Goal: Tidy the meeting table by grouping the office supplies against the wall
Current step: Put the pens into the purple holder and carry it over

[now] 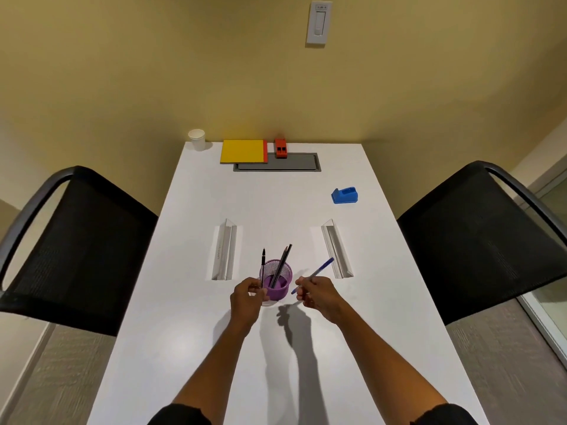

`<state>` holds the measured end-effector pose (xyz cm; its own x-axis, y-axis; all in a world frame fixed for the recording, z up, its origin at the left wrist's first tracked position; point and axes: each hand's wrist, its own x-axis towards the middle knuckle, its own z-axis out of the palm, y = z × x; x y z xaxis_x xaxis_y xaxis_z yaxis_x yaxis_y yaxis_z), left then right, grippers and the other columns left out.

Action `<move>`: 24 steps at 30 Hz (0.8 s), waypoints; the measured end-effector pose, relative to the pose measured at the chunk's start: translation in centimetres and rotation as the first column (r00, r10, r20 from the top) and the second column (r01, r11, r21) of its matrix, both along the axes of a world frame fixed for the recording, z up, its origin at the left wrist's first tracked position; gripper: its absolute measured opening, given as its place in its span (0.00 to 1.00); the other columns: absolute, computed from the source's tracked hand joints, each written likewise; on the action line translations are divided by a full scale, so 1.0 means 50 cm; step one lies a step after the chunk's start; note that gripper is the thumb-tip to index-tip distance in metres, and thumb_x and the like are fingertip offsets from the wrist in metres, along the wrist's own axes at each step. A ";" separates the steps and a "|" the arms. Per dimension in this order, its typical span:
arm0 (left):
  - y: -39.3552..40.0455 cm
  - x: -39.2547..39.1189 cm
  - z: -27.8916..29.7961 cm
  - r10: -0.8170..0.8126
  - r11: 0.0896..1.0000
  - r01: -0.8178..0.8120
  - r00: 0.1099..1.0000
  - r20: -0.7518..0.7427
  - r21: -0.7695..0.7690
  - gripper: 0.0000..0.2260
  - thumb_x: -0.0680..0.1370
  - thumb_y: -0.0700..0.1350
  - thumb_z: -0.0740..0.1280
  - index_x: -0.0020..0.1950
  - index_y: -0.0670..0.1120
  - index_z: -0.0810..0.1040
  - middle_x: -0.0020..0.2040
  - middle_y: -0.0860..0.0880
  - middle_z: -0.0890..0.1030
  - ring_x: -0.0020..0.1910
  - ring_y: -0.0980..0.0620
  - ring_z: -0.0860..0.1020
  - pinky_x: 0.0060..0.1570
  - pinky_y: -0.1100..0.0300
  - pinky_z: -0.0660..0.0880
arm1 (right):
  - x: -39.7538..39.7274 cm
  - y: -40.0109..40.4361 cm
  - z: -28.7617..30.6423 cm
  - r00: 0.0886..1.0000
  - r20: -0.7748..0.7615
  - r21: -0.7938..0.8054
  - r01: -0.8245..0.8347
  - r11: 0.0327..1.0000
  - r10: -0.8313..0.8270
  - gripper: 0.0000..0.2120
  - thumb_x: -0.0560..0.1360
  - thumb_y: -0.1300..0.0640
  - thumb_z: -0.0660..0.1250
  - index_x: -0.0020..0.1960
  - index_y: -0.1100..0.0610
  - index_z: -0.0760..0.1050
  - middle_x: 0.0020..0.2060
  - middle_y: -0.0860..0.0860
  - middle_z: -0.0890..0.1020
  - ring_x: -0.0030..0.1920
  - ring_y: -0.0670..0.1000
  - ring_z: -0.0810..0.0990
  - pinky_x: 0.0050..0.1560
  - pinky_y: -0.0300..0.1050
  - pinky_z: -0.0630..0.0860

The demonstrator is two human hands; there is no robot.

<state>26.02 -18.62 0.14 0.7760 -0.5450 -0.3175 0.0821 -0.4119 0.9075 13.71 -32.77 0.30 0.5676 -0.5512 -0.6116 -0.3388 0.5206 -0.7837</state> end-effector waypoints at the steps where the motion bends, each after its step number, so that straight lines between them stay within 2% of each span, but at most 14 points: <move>1: -0.004 0.003 -0.002 0.020 1.000 -0.020 1.000 0.000 0.003 0.03 0.74 0.34 0.68 0.47 0.38 0.78 0.43 0.40 0.81 0.39 0.45 0.83 0.41 0.57 0.78 | 0.006 0.000 -0.006 0.999 -0.050 -0.089 -0.019 0.996 0.014 0.10 0.79 0.56 0.64 0.48 0.63 0.78 0.35 0.54 0.77 0.33 0.49 0.76 0.34 0.40 0.71; 4: -0.020 0.013 -0.004 0.064 0.997 -0.065 0.998 0.018 0.045 0.03 0.70 0.34 0.72 0.41 0.39 0.80 0.36 0.43 0.81 0.35 0.49 0.77 0.37 0.61 0.74 | 0.023 -0.002 -0.026 0.981 -0.191 -0.338 -0.098 0.936 0.034 0.15 0.77 0.53 0.67 0.43 0.67 0.77 0.35 0.55 0.76 0.36 0.51 0.73 0.38 0.45 0.70; 6: -0.030 0.020 -0.007 0.062 0.996 -0.065 0.997 0.046 0.065 0.04 0.68 0.34 0.74 0.39 0.39 0.81 0.32 0.45 0.80 0.33 0.51 0.75 0.37 0.63 0.72 | 0.036 -0.005 -0.033 0.976 -0.214 -0.434 -0.117 0.893 0.024 0.12 0.77 0.55 0.67 0.39 0.62 0.76 0.36 0.54 0.77 0.38 0.52 0.74 0.42 0.49 0.74; 8: -0.041 0.029 -0.011 0.060 0.994 -0.067 0.995 0.080 0.084 0.04 0.68 0.33 0.74 0.38 0.39 0.81 0.31 0.46 0.79 0.33 0.52 0.75 0.36 0.63 0.71 | 0.051 -0.006 -0.033 0.981 -0.194 -0.467 -0.093 0.879 0.001 0.07 0.77 0.58 0.67 0.45 0.61 0.80 0.40 0.53 0.81 0.42 0.53 0.79 0.49 0.51 0.78; 10: -0.054 0.038 -0.015 0.054 0.993 -0.066 0.991 0.124 0.096 0.03 0.68 0.32 0.72 0.39 0.39 0.81 0.32 0.47 0.80 0.34 0.51 0.76 0.36 0.63 0.71 | 0.066 -0.008 -0.032 0.984 -0.175 -0.487 -0.073 0.870 -0.016 0.07 0.76 0.60 0.67 0.51 0.61 0.79 0.45 0.55 0.82 0.46 0.55 0.81 0.52 0.53 0.80; 12: -0.070 0.047 -0.018 0.051 0.992 -0.068 0.987 0.153 0.110 0.04 0.69 0.32 0.72 0.41 0.39 0.81 0.35 0.46 0.81 0.36 0.49 0.77 0.37 0.64 0.71 | 0.081 -0.013 -0.033 0.986 -0.166 -0.502 -0.064 0.863 -0.024 0.08 0.75 0.61 0.68 0.53 0.62 0.77 0.46 0.55 0.82 0.46 0.54 0.82 0.50 0.49 0.81; 16: -0.102 0.056 -0.024 0.009 0.989 -0.038 0.981 0.196 0.144 0.05 0.71 0.36 0.74 0.44 0.42 0.82 0.39 0.47 0.83 0.39 0.49 0.80 0.37 0.65 0.72 | 0.105 -0.022 -0.050 0.982 -0.186 -0.546 -0.083 0.833 -0.024 0.06 0.75 0.62 0.68 0.52 0.61 0.77 0.39 0.49 0.81 0.34 0.39 0.81 0.35 0.27 0.74; 18: -0.118 0.056 -0.029 -0.012 0.987 -0.022 0.977 0.213 0.157 0.05 0.71 0.37 0.74 0.45 0.43 0.82 0.39 0.49 0.83 0.39 0.51 0.81 0.34 0.69 0.70 | 0.116 -0.025 -0.062 0.980 -0.199 -0.556 -0.097 0.825 -0.019 0.04 0.75 0.63 0.68 0.50 0.60 0.76 0.37 0.47 0.81 0.32 0.36 0.80 0.32 0.26 0.73; 19: -0.125 0.055 -0.031 -0.018 0.987 -0.018 0.976 0.217 0.161 0.05 0.71 0.37 0.73 0.45 0.43 0.82 0.38 0.50 0.82 0.39 0.51 0.81 0.34 0.70 0.70 | 0.120 -0.025 -0.067 0.977 -0.211 -0.563 -0.107 0.820 -0.017 0.04 0.75 0.63 0.68 0.50 0.58 0.76 0.37 0.47 0.81 0.33 0.38 0.81 0.32 0.27 0.73; 24: -0.139 0.060 -0.049 -0.094 0.980 0.040 0.958 0.273 0.197 0.05 0.73 0.39 0.73 0.48 0.44 0.83 0.44 0.47 0.85 0.43 0.49 0.82 0.43 0.61 0.76 | 0.128 -0.028 -0.088 0.969 -0.247 -0.586 -0.139 0.798 -0.013 0.06 0.74 0.61 0.69 0.51 0.56 0.78 0.42 0.51 0.82 0.41 0.48 0.81 0.39 0.30 0.75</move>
<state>29.02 -25.57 -2.32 0.8119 -0.5503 -0.1948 -0.1971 -0.5726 0.7958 20.10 -34.17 -4.08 0.5014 -0.8156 -0.2888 -0.5608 -0.0522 -0.8263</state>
